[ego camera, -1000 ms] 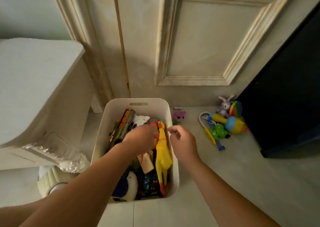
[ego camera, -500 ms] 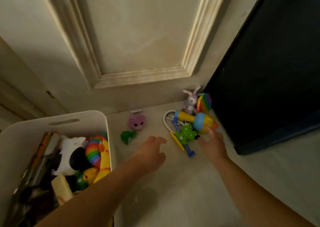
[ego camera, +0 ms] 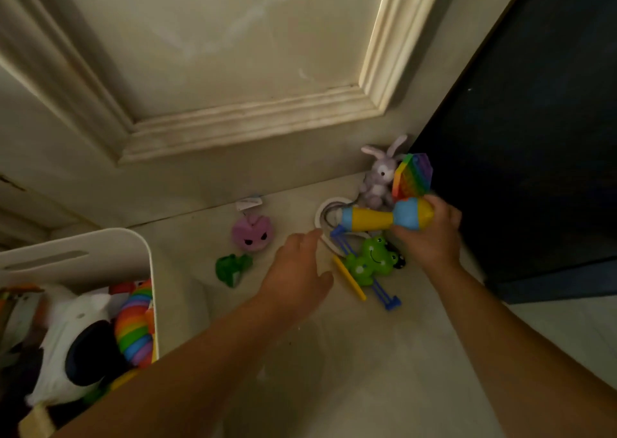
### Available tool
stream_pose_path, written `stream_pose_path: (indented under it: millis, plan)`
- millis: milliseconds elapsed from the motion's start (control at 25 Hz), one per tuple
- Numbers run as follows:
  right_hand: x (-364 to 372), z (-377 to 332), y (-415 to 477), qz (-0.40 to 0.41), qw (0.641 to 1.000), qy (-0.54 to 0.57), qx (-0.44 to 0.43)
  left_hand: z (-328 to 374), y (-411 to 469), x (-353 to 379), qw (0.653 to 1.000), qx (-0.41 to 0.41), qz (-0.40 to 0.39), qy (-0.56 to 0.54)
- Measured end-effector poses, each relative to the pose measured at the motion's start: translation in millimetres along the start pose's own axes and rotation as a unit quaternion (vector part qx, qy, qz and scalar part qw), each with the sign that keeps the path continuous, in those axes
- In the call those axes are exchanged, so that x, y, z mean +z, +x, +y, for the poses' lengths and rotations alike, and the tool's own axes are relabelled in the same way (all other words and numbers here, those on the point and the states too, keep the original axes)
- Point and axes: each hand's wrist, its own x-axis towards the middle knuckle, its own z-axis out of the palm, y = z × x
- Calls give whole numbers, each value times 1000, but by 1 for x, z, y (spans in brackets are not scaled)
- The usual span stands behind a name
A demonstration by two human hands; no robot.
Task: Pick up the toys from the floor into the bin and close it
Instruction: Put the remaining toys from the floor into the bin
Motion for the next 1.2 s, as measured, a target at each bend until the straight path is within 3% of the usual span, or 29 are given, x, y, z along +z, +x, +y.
stream_pose_path:
  millis: [80, 160, 280, 360, 400, 440, 480, 560, 600, 720, 840, 920, 1080, 1200]
  plan:
    - [-12, -7, -7, -37, 997, 31, -53, -3, -1, -5, 992, 10, 112, 61]
    - [-23, -23, -17, -161, 981, 57, -90, -1, -1, -12, 990, 23, 132, 33]
    - [-18, -53, -37, -311, 937, 54, -152, 8, -4, -20, 993, -45, -36, -107]
    - [-4, -72, -39, -365, 917, 82, -138, 5, -6, -22, 979, -101, -102, -145]
    - [4, -79, -36, -357, 920, 109, -118, 3, -8, -24, 966, -136, -101, -194]
    - [13, -83, -26, -285, 945, 110, -113, 2, -10, -27, 943, -173, -97, -266]
    - [23, -84, -11, -158, 976, 89, -118, 5, -13, -31, 915, -201, -91, -338]
    - [39, -82, 18, 33, 993, 27, -110, 12, -12, -36, 870, -232, -80, -428]
    - [46, -83, 29, 53, 996, -6, -67, 15, -10, -37, 856, -237, -75, -453]
    - [67, -83, 60, 10, 994, -96, 60, 22, -6, -40, 831, -230, -80, -501]
    - [84, -76, 77, -25, 986, -148, 68, 21, -4, -42, 818, -216, -74, -528]
    - [89, -64, 73, 14, 988, -149, 30, 19, -3, -40, 810, -217, -71, -541]
    - [59, -58, 36, 94, 995, -20, 0, 9, -3, -39, 803, -228, -65, -547]
    - [28, -78, -1, 89, 982, 168, 14, 3, -19, -50, 829, -215, -50, -514]
